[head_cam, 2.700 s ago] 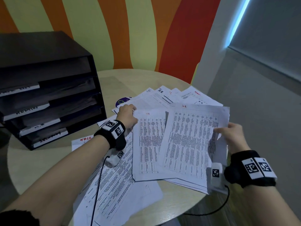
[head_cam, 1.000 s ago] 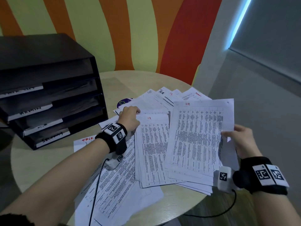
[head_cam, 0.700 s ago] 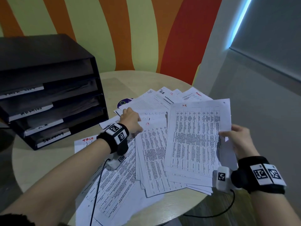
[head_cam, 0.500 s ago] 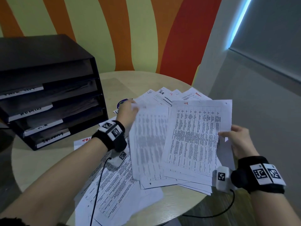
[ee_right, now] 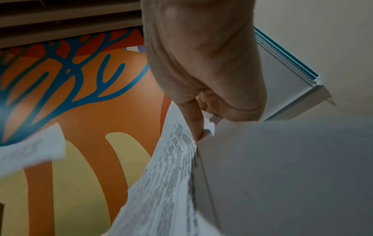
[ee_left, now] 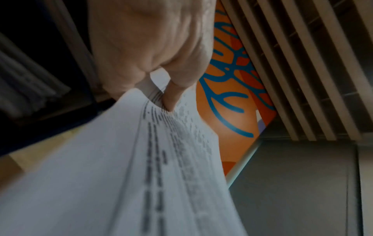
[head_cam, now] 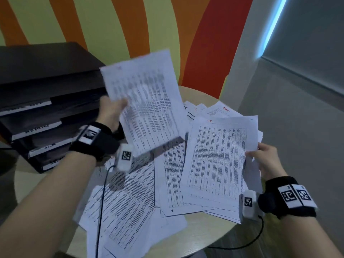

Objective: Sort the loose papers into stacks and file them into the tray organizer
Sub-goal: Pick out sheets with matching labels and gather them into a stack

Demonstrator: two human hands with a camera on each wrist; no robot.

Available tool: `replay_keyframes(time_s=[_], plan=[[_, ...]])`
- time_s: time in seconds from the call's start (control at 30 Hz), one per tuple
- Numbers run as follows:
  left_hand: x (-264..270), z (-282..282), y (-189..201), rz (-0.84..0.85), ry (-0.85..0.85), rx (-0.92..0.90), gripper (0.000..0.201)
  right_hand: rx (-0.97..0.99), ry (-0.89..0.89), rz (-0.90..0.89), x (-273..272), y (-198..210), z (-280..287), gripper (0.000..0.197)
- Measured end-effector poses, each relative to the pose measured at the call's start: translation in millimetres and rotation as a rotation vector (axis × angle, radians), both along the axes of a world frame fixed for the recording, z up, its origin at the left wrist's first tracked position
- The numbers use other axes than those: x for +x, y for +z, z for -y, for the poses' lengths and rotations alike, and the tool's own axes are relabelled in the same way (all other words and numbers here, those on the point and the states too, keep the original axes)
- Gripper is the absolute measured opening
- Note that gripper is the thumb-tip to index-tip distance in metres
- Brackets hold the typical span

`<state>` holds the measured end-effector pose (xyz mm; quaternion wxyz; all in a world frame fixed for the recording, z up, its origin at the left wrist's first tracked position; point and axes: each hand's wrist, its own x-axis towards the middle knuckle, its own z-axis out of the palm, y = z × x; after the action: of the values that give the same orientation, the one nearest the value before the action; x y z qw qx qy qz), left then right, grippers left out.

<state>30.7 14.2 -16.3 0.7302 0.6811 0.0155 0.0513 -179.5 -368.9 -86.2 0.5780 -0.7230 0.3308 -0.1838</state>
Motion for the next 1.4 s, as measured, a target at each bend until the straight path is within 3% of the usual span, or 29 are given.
replay_keyframes(time_s=[0.1, 0.23, 0.37, 0.47, 0.57, 0.6, 0.63, 0.67, 0.7, 0.73, 0.8, 0.87, 0.93, 1.03, 1.1, 1.3, 1.4], plan=[[24, -22, 6, -0.033, -0.014, -0.124, 0.074, -0.014, -0.008, -0.001, 3, 3, -3, 0.026], [-15, 10, 8, 0.011, -0.163, 0.095, 0.025, 0.036, 0.023, 0.021, 11, 14, -18, 0.022], [-44, 49, -21, -0.084, -0.376, 0.269, 0.023, 0.155, 0.157, 0.067, 18, 24, -37, 0.017], [-51, 74, -40, -0.151, -0.377, 0.199, 0.026, 0.253, 0.149, 0.142, 26, 31, -51, 0.011], [-57, 90, -42, -0.197, -0.372, 0.055, 0.016, 0.283, 0.203, 0.099, 28, 33, -60, 0.056], [-57, 95, -44, -0.206, -0.385, 0.029, 0.020, 0.244, 0.235, 0.083, 26, 34, -64, 0.056], [-57, 96, -46, -0.227, -0.432, 0.025, 0.029, 0.202, 0.265, 0.079, 24, 33, -65, 0.043], [-56, 97, -47, -0.249, -0.476, 0.040, 0.050, 0.155, 0.289, 0.063, 22, 31, -65, 0.028], [-54, 98, -49, -0.272, -0.527, 0.091, 0.072, 0.094, 0.283, 0.030, 20, 27, -63, 0.020], [-51, 96, -51, -0.284, -0.574, 0.156, 0.079, 0.035, 0.267, 0.001, 17, 25, -60, 0.016], [-45, 90, -51, -0.258, -0.563, 0.280, 0.053, -0.061, 0.194, -0.039, 13, 23, -50, 0.012], [-35, 78, -55, -0.194, -0.431, 0.412, 0.038, -0.127, 0.086, -0.059, 7, 21, -35, 0.013], [-25, 63, -65, -0.100, -0.330, 0.603, 0.043, -0.163, 0.018, -0.074, 1, 20, -21, 0.019], [-19, 51, -78, -0.077, -0.361, 0.806, 0.059, -0.163, -0.061, -0.084, -4, 17, -2, 0.028], [-19, 52, -81, -0.056, -0.383, 0.880, 0.061, -0.143, -0.087, -0.087, -5, 16, 4, 0.030], [-21, 64, -81, 0.069, -0.347, 0.979, 0.036, -0.122, -0.080, -0.093, -7, 16, 2, 0.023], [-21, 68, -80, 0.108, -0.367, 1.003, 0.041, -0.122, -0.076, -0.075, -7, 17, -2, 0.023]])
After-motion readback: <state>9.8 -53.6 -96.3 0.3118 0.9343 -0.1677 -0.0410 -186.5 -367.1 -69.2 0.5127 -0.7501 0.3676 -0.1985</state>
